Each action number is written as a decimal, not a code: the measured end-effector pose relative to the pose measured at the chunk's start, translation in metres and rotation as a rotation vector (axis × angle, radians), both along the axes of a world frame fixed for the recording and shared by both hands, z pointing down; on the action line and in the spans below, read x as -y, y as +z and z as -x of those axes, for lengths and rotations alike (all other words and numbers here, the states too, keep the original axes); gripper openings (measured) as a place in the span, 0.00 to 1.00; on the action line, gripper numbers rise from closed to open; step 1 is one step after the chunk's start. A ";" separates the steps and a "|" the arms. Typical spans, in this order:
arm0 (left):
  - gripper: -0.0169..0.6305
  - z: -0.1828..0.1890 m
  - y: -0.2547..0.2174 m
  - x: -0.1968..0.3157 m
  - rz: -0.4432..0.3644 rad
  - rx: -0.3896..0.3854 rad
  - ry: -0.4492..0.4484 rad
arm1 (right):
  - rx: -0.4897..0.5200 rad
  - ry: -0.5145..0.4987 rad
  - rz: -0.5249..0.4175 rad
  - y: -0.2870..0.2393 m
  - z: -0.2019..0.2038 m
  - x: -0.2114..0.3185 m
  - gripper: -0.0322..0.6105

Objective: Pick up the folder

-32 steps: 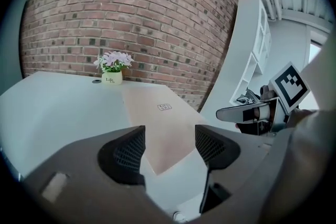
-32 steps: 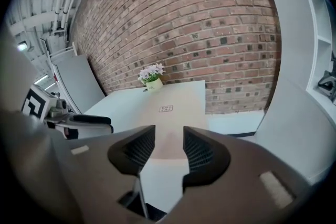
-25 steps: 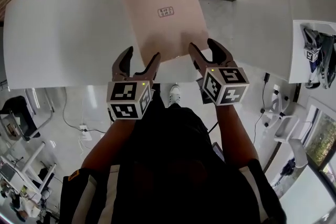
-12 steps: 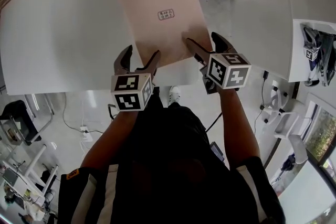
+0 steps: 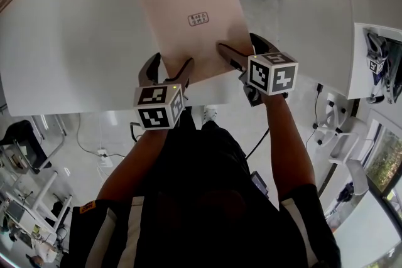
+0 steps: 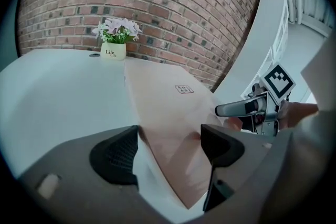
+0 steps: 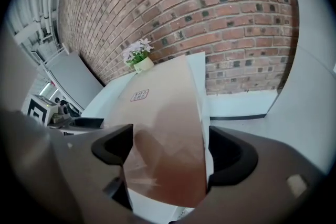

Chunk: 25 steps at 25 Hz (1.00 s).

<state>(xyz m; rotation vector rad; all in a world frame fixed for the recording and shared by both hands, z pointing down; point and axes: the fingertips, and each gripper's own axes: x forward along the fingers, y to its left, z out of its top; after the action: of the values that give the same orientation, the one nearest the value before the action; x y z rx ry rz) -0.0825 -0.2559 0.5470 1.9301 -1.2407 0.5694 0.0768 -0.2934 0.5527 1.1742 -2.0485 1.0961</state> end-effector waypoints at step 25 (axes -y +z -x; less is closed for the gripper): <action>0.57 0.005 -0.028 0.008 -0.091 -0.075 -0.088 | -0.011 0.022 -0.054 -0.027 0.011 -0.010 0.75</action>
<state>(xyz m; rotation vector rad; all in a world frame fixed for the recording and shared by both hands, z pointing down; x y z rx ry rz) -0.0876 -0.2642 0.5185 1.9427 -1.3167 0.3982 0.0660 -0.2829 0.5260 1.2293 -2.0736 1.0485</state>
